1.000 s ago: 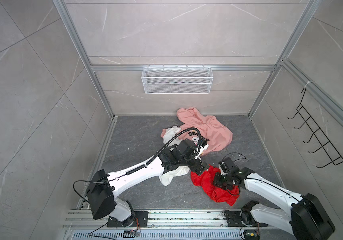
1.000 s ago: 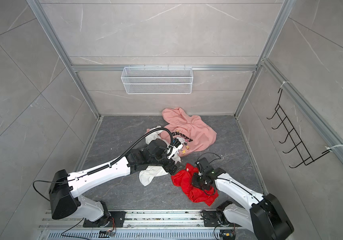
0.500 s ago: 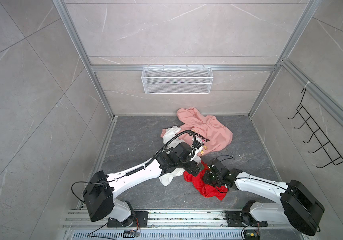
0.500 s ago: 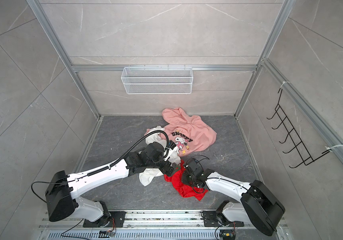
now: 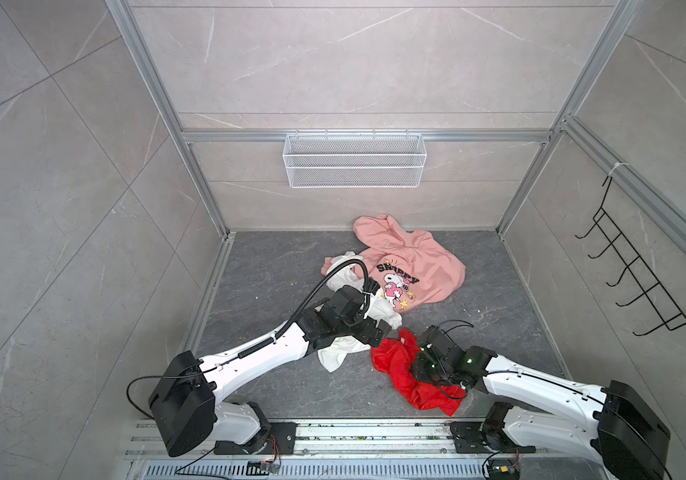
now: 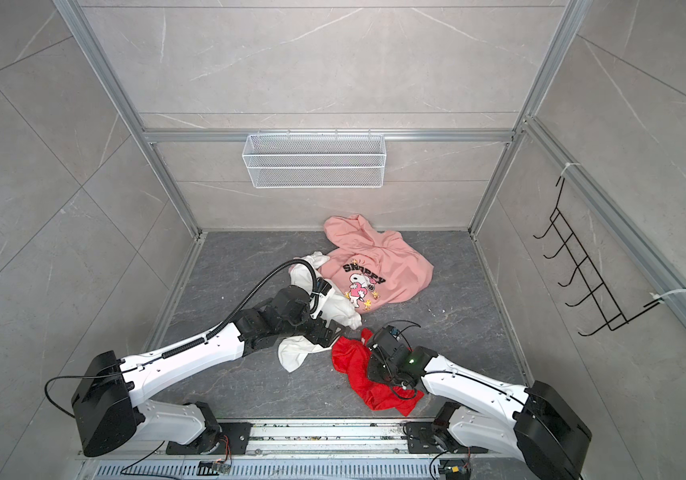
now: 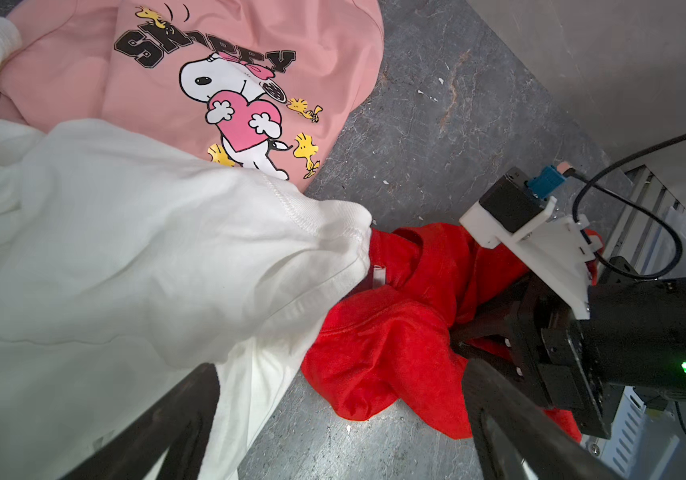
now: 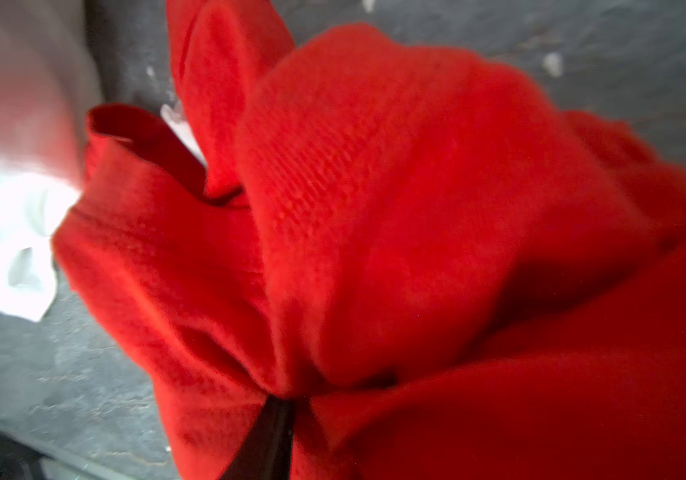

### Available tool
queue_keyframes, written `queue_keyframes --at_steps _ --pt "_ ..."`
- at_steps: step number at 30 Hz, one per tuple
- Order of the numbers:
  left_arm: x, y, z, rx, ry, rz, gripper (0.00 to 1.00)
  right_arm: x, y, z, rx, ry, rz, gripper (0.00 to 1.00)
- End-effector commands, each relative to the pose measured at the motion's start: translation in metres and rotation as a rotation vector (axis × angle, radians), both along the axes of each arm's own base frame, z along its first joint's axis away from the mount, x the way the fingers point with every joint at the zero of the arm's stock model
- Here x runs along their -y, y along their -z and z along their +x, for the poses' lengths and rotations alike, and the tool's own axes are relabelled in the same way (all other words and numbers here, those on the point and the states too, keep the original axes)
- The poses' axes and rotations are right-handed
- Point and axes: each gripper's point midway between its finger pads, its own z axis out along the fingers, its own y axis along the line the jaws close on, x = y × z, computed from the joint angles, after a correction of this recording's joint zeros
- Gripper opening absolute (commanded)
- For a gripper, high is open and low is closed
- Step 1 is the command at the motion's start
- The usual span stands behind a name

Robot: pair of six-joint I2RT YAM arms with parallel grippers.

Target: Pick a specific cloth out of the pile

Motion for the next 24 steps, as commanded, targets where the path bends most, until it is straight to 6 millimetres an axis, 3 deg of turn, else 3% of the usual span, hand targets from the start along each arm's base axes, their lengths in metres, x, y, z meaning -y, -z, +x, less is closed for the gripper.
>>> queue_keyframes --at_steps 1,5,15,19,24 --pt "0.006 -0.024 0.005 0.039 -0.014 -0.073 0.94 0.006 -0.008 0.005 0.010 -0.028 -0.082 0.36" --pt "0.004 -0.027 0.005 0.048 -0.016 -0.075 0.94 0.002 -0.027 0.012 0.045 -0.041 -0.077 0.44" --pt "0.000 -0.038 0.010 0.083 -0.035 -0.089 0.94 0.013 -0.107 0.032 0.217 -0.054 -0.121 0.55" --pt "-0.014 -0.049 0.019 0.141 -0.091 -0.085 0.94 0.036 -0.147 0.063 0.453 -0.038 -0.260 0.66" --pt "-0.062 -0.051 0.045 0.219 -0.326 0.040 0.97 0.064 -0.188 0.114 0.774 0.038 -0.444 0.82"
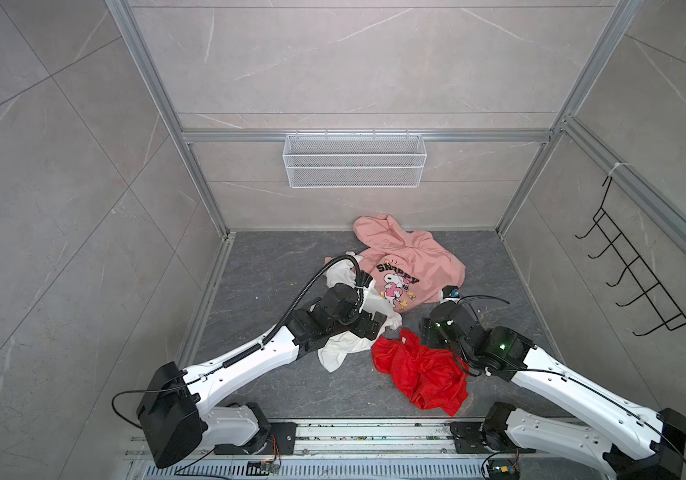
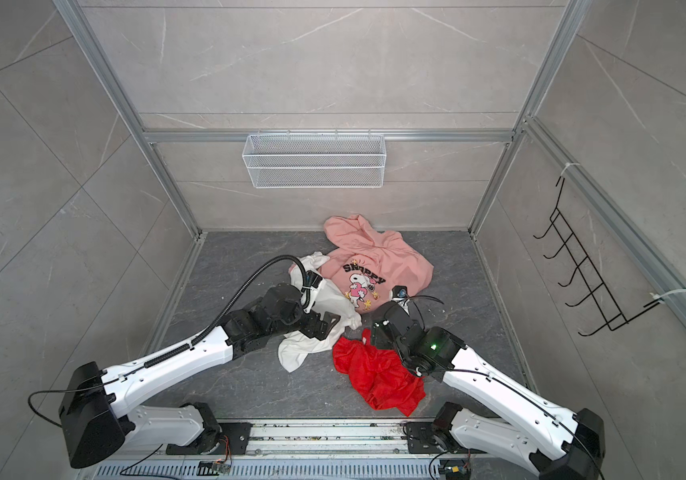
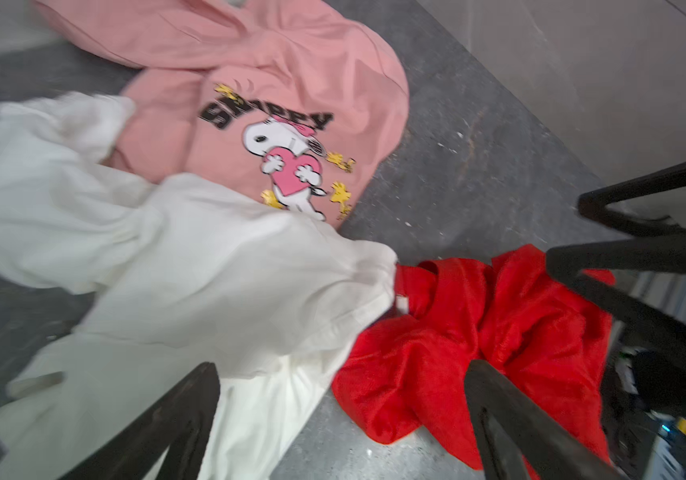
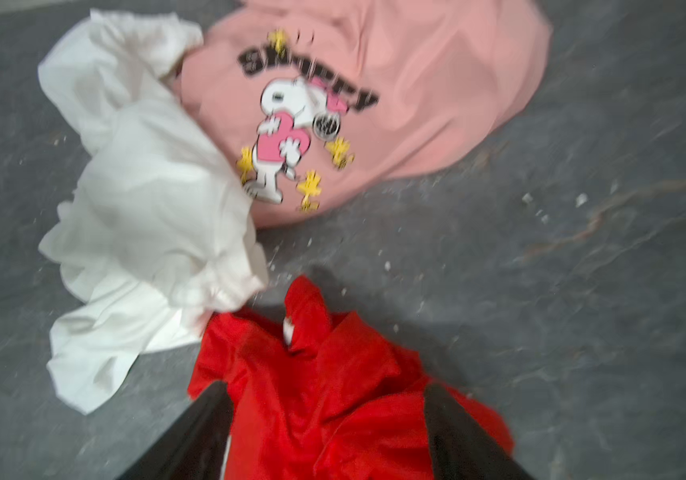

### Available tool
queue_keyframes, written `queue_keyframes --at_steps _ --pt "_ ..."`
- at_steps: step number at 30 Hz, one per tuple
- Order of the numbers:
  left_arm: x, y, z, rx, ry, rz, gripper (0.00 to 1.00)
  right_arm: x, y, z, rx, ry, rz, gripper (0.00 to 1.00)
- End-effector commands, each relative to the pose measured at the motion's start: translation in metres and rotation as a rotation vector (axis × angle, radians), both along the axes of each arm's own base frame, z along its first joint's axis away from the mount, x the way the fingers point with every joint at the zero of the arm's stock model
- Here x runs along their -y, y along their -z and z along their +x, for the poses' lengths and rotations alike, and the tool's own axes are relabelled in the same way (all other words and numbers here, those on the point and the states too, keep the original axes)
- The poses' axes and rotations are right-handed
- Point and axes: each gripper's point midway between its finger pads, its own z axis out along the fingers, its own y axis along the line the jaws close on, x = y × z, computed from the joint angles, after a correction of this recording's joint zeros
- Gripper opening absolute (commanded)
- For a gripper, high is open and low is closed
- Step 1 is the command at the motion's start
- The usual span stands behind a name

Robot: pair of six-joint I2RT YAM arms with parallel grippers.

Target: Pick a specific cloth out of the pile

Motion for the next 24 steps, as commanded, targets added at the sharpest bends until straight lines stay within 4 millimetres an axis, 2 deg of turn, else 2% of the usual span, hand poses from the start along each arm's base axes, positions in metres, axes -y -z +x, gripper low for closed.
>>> queue_keyframes --at_steps 1,4,6,7,10,14,18,20,21,24 --pt "-0.043 -0.015 0.025 0.077 -0.202 0.052 0.98 0.031 -0.034 0.044 0.269 0.073 -0.191 0.84" --pt "-0.079 -0.006 0.041 0.025 -0.282 0.034 0.98 0.063 -0.039 0.077 0.342 0.164 -0.180 0.86" --pt "-0.111 -0.001 0.056 0.015 -0.368 0.065 0.98 0.089 -0.039 0.096 0.370 0.222 -0.156 0.87" --pt "-0.124 -0.001 0.062 0.021 -0.400 0.087 0.98 0.095 -0.039 0.103 0.391 0.216 -0.189 0.87" --pt "-0.166 -0.001 0.079 0.053 -0.514 0.136 0.98 0.117 -0.038 0.118 0.420 0.245 -0.336 0.93" --pt "-0.227 0.006 0.101 0.148 -0.730 0.135 0.97 0.153 -0.016 0.127 0.375 0.347 -0.318 0.95" --pt "-0.296 0.040 0.111 0.109 -0.945 0.155 0.95 0.170 0.007 0.122 0.389 0.384 -0.216 0.97" --pt "-0.320 0.057 0.119 0.090 -1.001 0.243 0.94 0.171 0.016 0.120 0.384 0.379 -0.202 0.96" --pt "-0.328 0.067 0.124 0.073 -1.017 0.293 0.94 0.169 0.021 0.119 0.389 0.366 -0.200 0.95" --pt "-0.332 0.089 0.140 0.059 -0.985 0.365 0.95 0.159 0.033 0.118 0.451 0.297 -0.185 0.91"
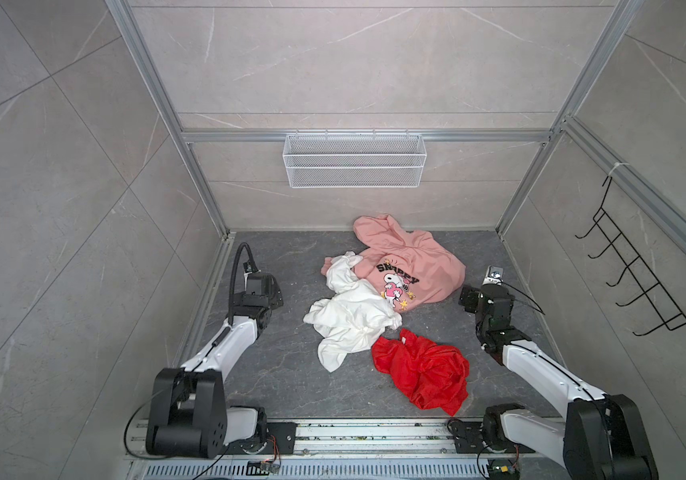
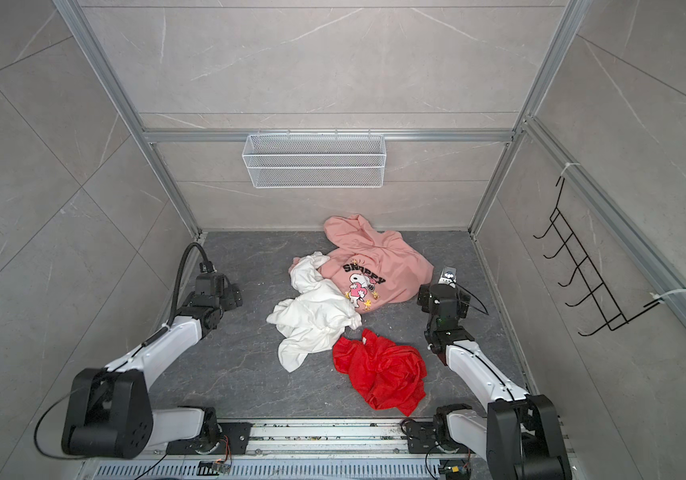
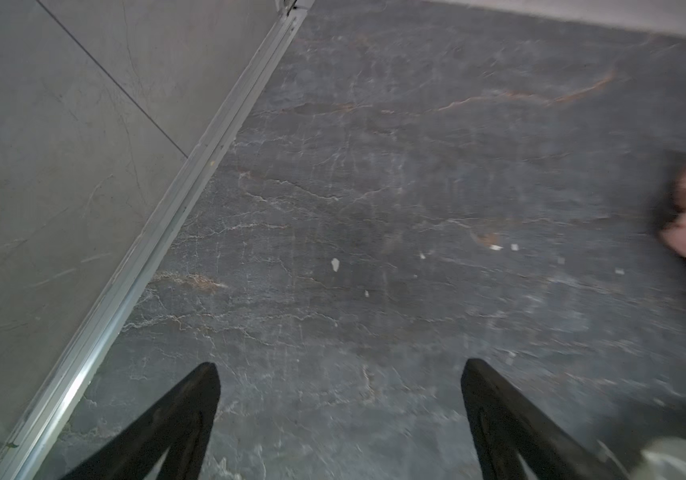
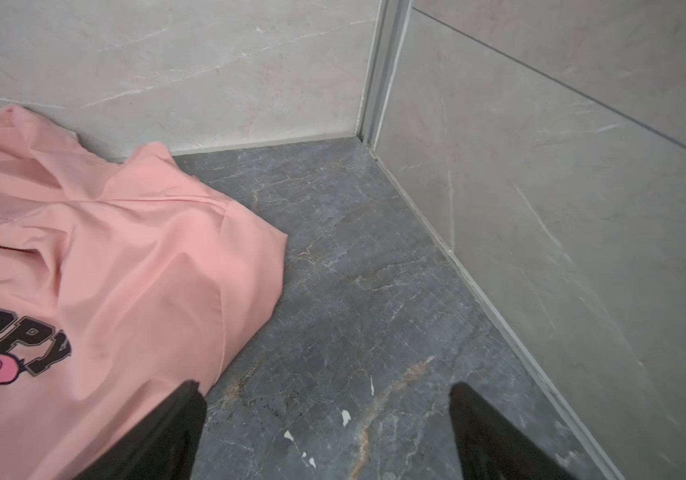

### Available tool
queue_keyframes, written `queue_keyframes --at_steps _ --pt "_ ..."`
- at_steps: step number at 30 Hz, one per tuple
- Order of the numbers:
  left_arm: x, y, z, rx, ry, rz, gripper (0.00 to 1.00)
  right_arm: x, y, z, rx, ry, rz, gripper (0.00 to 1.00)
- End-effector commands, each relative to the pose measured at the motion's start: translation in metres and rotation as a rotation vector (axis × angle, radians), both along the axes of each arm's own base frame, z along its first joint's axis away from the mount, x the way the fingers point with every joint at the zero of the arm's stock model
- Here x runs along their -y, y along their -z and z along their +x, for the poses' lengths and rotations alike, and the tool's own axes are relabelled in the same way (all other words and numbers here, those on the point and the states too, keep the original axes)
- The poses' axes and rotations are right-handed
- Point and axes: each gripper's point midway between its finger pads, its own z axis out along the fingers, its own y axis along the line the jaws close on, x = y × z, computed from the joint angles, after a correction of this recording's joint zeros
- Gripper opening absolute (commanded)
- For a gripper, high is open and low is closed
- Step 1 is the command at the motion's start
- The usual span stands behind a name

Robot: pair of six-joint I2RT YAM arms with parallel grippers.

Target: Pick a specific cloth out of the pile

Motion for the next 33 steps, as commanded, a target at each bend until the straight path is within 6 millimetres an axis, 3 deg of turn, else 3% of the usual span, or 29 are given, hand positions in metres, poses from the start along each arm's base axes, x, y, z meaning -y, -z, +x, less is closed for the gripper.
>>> queue_keyframes --at_steps 1,3,8,11,16,17,18,33 --pt "-0.007 -0.005 0.028 0.062 0.032 0.105 0.95 -0.014 -0.004 0.006 0.129 -0.086 0.021 0.90" --pt "-0.007 -0.001 0.036 0.114 0.082 0.143 0.95 -0.013 0.005 0.008 0.140 -0.087 0.037 0.89" --pt "-0.018 0.027 0.035 0.124 0.095 0.005 0.94 -0.018 0.037 0.006 0.145 -0.132 0.062 0.83" --pt "-0.016 0.027 0.032 0.172 0.145 -0.070 0.94 -0.014 0.051 0.007 0.171 -0.116 0.074 0.84" --pt "-0.009 0.022 0.025 0.232 0.196 -0.092 0.95 -0.024 0.056 0.027 0.108 -0.177 0.072 0.79" --pt "-0.009 0.021 0.023 0.252 0.202 -0.089 0.95 -0.025 0.057 0.026 0.098 -0.177 0.074 0.97" --pt "-0.007 0.021 0.020 0.264 0.212 -0.090 0.95 -0.024 0.058 0.025 0.088 -0.175 0.074 1.00" --pt "-0.004 0.027 0.010 0.335 0.229 -0.064 0.98 -0.023 0.058 0.027 0.086 -0.171 0.066 1.00"
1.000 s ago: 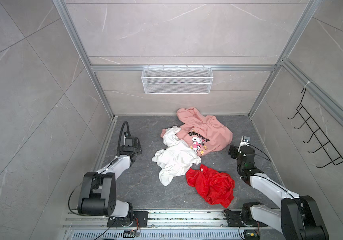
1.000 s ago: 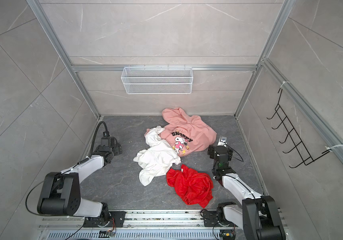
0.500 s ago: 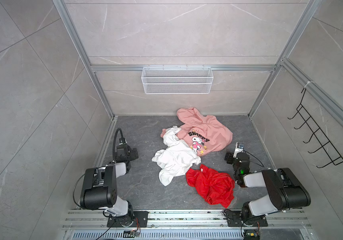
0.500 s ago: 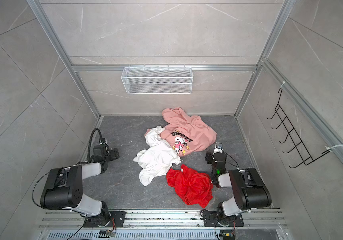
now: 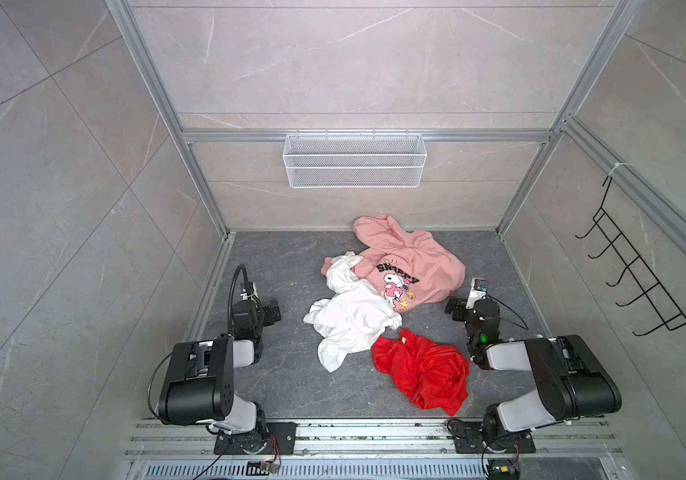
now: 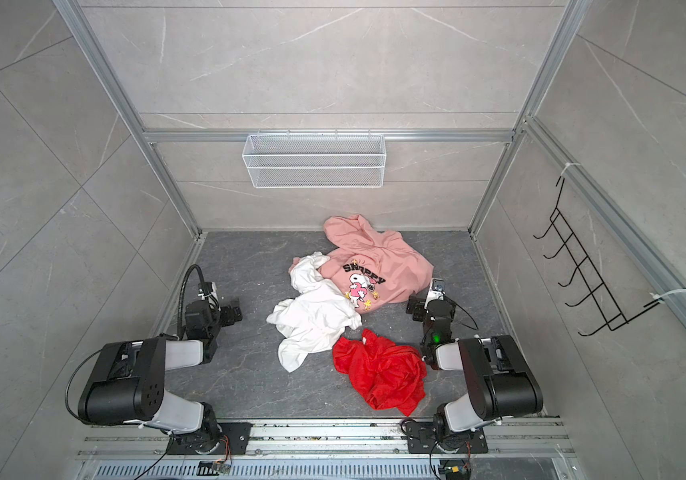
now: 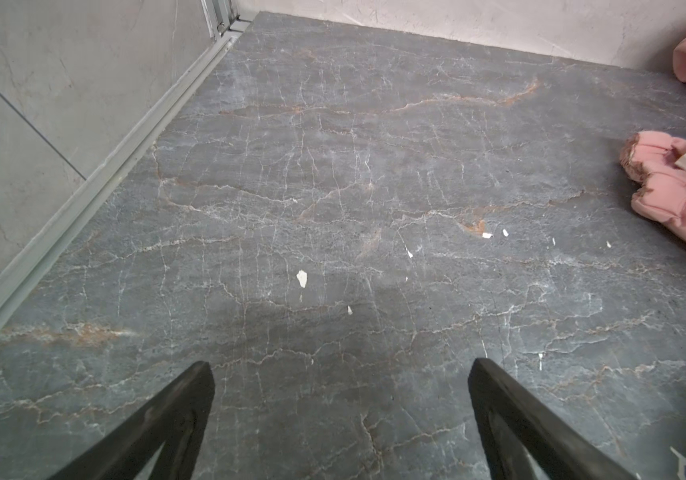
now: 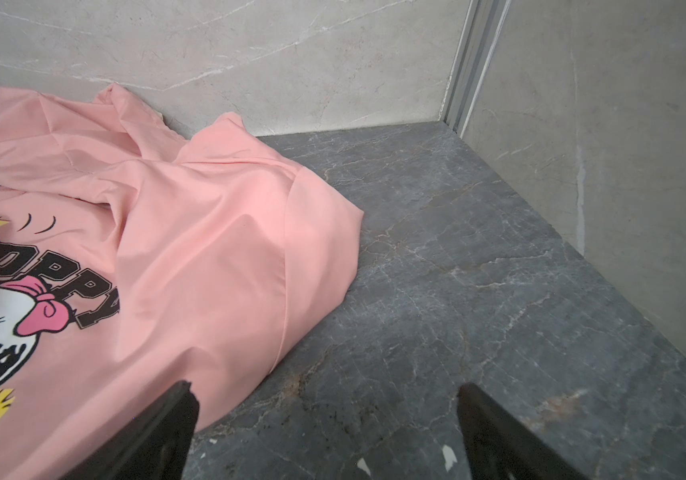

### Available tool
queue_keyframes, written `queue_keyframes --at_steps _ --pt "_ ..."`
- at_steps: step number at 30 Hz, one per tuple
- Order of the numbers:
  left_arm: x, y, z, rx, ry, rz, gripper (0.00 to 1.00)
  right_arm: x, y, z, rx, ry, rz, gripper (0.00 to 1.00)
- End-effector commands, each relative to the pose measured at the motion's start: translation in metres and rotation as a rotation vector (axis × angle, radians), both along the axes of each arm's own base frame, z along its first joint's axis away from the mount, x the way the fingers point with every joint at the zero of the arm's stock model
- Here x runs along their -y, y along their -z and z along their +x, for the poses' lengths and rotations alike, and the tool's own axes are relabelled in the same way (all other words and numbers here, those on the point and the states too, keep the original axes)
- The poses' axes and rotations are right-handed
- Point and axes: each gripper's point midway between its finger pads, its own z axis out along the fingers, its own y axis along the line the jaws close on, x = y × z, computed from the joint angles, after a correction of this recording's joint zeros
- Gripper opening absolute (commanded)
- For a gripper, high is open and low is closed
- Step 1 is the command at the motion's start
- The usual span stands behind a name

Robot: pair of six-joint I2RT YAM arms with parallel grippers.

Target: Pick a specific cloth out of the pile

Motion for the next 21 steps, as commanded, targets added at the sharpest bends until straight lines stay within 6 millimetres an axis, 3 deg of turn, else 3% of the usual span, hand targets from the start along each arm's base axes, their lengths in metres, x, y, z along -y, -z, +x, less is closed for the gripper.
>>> queue_keyframes --at_steps 1,7,10,21 --pt "0.003 -0.018 0.009 0.077 0.028 0.034 0.98 0.000 -0.005 0.004 0.015 -0.008 -0.008 1.00" --pt "0.003 -0.017 0.010 0.072 0.027 0.039 0.98 -0.001 -0.005 0.005 0.014 -0.009 -0.009 1.00" --pt "0.003 -0.016 0.010 0.069 0.025 0.038 0.98 -0.013 -0.002 0.009 -0.014 -0.082 0.003 1.00" --pt "0.003 -0.017 0.009 0.073 0.027 0.039 0.97 -0.012 -0.001 0.011 -0.021 -0.097 0.020 1.00"
